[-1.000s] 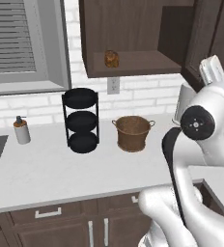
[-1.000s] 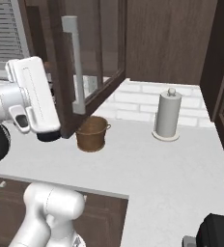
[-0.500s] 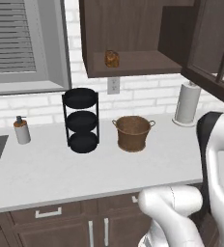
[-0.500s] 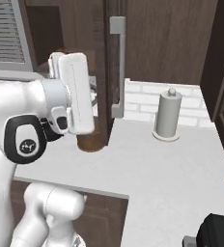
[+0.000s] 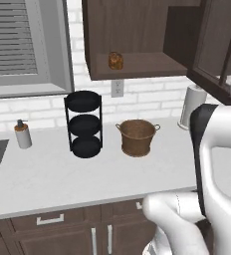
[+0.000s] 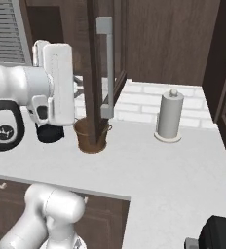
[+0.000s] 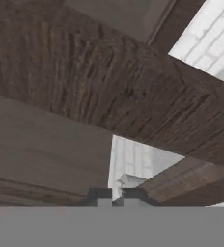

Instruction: Open the cabinet, pick up the bread from the cabinet and place it in the basket. Then move the basket to the dining counter.

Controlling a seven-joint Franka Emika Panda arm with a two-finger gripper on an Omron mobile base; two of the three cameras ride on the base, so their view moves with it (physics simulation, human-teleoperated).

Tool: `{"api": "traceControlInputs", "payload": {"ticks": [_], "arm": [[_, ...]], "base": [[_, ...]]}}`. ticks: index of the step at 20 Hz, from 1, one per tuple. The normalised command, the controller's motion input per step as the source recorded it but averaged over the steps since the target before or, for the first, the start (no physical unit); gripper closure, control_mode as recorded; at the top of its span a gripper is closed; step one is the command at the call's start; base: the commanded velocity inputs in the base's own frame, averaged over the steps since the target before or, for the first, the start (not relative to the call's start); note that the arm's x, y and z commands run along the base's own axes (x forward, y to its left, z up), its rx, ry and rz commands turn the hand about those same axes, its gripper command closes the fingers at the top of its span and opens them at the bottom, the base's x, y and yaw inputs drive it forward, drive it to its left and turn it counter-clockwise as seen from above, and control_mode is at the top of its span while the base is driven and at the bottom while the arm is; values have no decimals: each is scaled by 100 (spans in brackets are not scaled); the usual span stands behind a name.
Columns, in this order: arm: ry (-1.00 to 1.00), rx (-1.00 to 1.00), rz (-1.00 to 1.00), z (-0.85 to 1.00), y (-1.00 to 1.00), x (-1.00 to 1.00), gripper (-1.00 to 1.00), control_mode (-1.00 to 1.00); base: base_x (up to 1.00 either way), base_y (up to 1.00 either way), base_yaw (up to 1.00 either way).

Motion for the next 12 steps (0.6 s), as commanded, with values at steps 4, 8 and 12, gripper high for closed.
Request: {"api": "traceControlInputs", "payload": {"ticks": [4,8,12], "arm": [[10,-3,20,6,99,0,100,-100],[15,-3,37,17,53,9,100,-100],[17,0,51,4,6,31,100,-100]], "base": [[0,0,0],[0,0,0],[0,0,0]]}}
